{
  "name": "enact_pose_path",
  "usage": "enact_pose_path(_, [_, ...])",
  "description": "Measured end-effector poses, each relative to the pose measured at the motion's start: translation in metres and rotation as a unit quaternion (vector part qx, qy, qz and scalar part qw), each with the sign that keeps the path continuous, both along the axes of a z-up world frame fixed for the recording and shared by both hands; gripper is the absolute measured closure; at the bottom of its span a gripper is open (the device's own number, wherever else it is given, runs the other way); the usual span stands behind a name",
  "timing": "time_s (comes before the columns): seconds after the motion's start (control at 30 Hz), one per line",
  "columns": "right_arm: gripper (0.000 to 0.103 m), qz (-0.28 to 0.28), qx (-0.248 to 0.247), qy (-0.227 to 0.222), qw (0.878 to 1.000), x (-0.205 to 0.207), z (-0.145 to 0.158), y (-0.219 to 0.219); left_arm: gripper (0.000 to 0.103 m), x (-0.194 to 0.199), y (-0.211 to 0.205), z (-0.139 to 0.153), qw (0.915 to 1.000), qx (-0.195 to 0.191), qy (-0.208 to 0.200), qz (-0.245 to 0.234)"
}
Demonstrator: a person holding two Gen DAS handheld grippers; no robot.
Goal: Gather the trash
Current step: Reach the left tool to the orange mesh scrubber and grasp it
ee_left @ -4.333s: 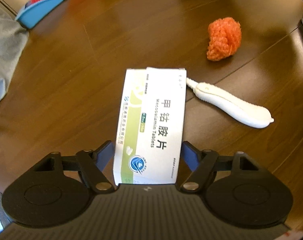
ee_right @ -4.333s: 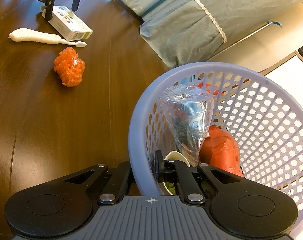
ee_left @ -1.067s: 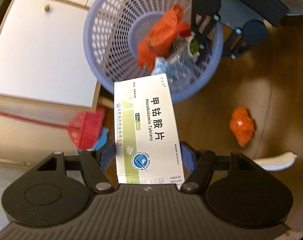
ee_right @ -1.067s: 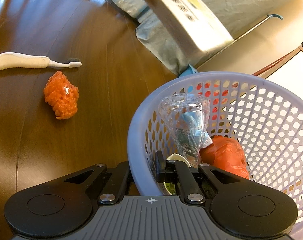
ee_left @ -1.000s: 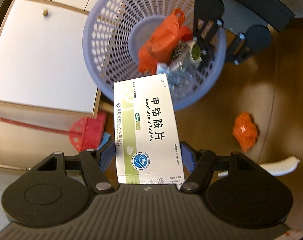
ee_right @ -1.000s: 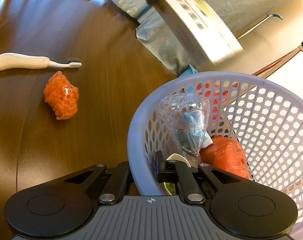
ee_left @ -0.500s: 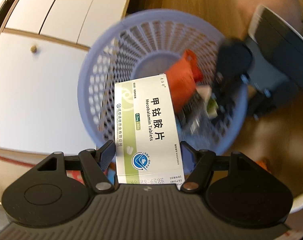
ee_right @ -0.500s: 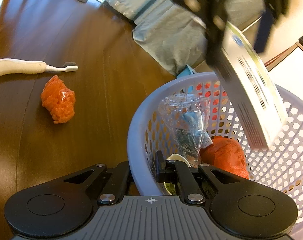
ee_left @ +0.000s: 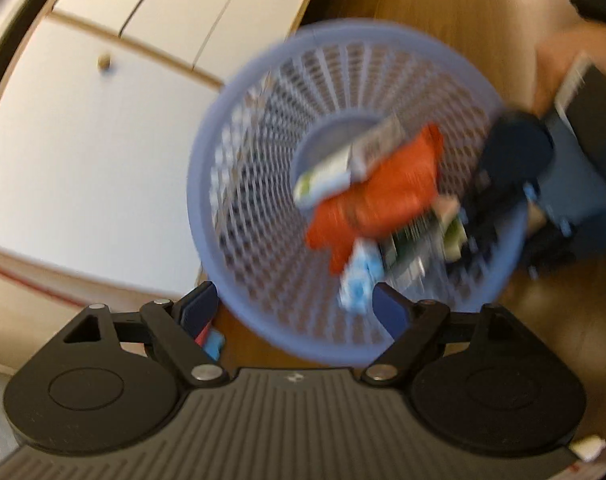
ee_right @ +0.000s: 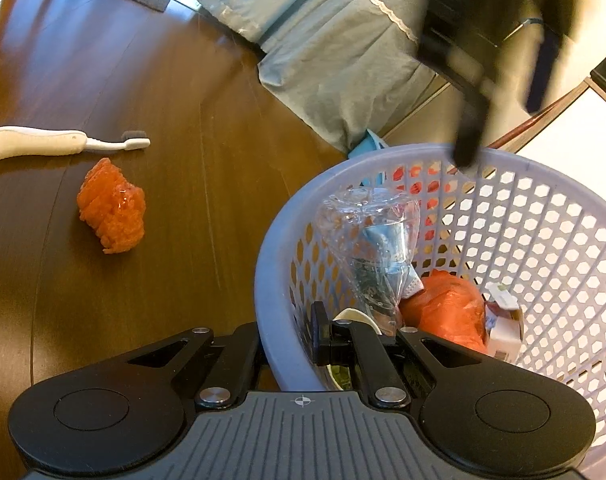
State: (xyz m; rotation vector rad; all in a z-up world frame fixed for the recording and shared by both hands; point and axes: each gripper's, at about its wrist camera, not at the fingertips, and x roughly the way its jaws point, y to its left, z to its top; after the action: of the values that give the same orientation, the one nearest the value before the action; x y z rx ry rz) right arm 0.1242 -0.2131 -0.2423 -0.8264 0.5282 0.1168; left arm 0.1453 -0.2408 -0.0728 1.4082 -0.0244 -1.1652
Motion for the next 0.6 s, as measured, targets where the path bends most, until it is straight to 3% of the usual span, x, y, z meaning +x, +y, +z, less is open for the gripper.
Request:
enact_pose_path(0.23, [0.1,0.003,-0.005,0.003,1.0,-0.002,0.0,0.0,0.021,0.022,0.062,-0.007,0.9964,0.004,0.023,0.082])
enact_pose_path(0.43, [0.1,0.004,-0.007,0.004,1.0,-0.002,-0.001,0.002,0.021,0.042,0.117,-0.016,0.9852,0.015,0.049,0.163])
enact_pose_path(0.6, [0.1,0.005,-0.008,0.005,1.0,-0.002,-0.001,0.002,0.021,0.047,0.155,-0.032,0.9774,0.037,0.06,0.199])
